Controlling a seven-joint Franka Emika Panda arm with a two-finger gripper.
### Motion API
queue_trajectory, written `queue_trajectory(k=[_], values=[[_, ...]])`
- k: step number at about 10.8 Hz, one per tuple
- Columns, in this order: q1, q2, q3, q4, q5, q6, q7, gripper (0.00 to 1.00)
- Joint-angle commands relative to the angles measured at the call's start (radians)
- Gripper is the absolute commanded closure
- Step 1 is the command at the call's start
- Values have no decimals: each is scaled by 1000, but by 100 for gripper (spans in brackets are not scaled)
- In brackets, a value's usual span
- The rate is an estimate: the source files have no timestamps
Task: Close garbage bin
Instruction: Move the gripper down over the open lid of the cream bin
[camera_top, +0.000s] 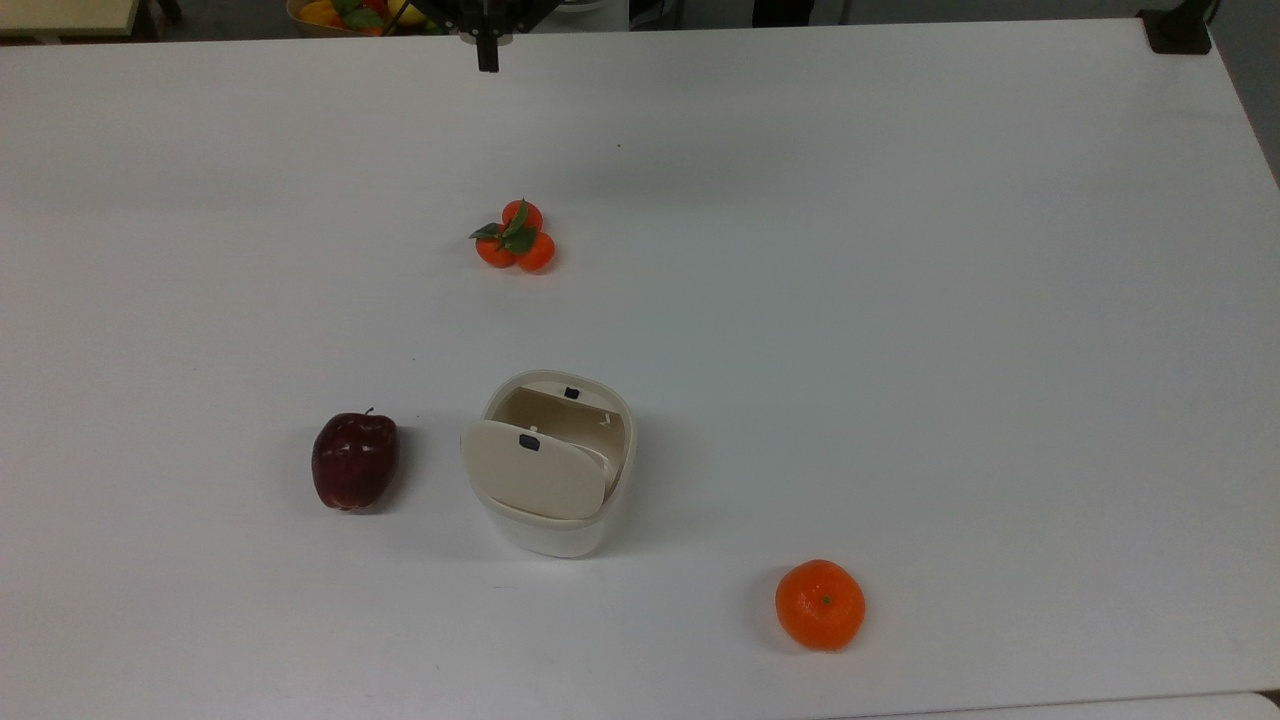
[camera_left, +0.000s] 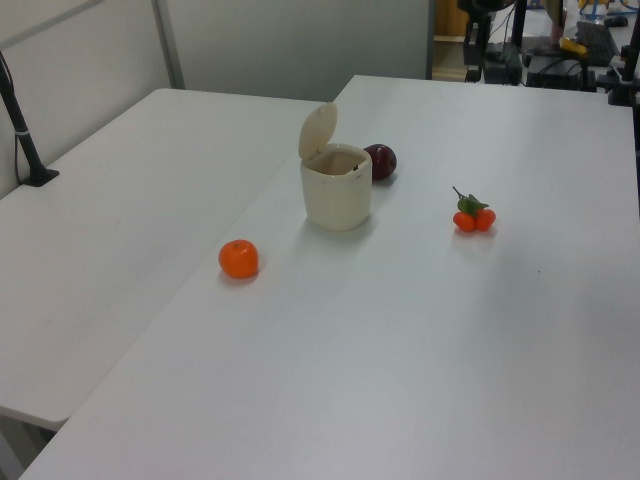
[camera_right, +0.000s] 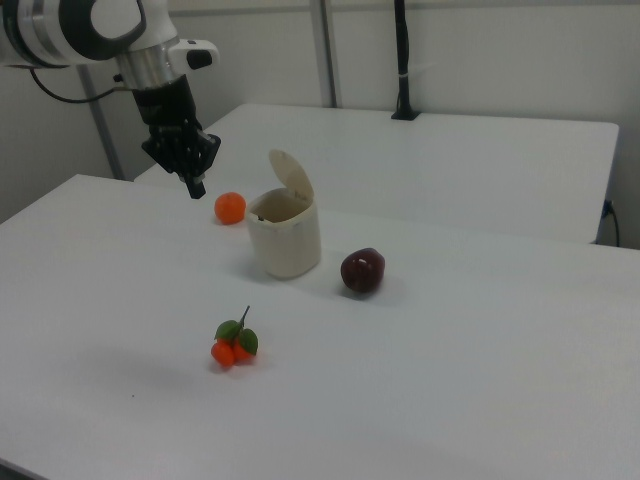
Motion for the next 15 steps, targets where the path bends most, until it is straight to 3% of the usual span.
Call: queue_trajectory(k=[1,6,15], values=[[4,0,-2,-9,14,50,31,100],[8,98,-2,-9,-2,356,245,100],[4,283,-4,-7,-11,1002,367,100]])
